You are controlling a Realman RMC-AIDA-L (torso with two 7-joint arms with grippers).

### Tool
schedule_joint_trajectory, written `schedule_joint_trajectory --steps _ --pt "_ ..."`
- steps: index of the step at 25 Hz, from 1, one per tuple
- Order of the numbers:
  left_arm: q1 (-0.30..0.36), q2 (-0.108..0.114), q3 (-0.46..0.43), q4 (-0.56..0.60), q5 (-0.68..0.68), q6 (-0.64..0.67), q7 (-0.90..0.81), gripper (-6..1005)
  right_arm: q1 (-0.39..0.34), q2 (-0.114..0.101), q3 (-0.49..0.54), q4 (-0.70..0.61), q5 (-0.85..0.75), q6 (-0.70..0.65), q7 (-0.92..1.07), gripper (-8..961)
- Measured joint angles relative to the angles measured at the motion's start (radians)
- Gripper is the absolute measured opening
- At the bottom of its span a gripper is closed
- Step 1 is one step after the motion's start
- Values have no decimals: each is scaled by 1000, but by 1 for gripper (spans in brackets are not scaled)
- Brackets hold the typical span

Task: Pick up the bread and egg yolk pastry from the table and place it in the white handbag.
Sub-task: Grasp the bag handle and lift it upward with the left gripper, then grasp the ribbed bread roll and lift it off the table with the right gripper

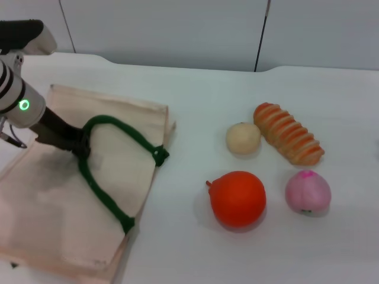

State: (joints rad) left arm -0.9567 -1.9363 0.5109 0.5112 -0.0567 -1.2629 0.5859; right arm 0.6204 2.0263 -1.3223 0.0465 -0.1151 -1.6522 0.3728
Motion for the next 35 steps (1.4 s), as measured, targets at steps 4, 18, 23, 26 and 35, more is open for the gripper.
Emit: schedule_joint_trajectory --steps 4,18,23,26,35 --pt "20 -8 -8 30 -126 33 71 113 -3 0 0 2 -1 0 0 829" --pt "185 5 -14 88 -917 -285 556 113 48 -77 -1 -9 -367 47 247 828" --pt "198 24 -14 11 -1045 -393 713 113 69 -98 -4 -13 -450 56 283 828" --pt "201 42 -14 -44 -1106 -448 791 114 75 -104 -13 -15 -492 58 284 828" --pt "274 67 -16 -69 -1303 -567 887 114 101 -138 -19 -16 -629 92 336 828"
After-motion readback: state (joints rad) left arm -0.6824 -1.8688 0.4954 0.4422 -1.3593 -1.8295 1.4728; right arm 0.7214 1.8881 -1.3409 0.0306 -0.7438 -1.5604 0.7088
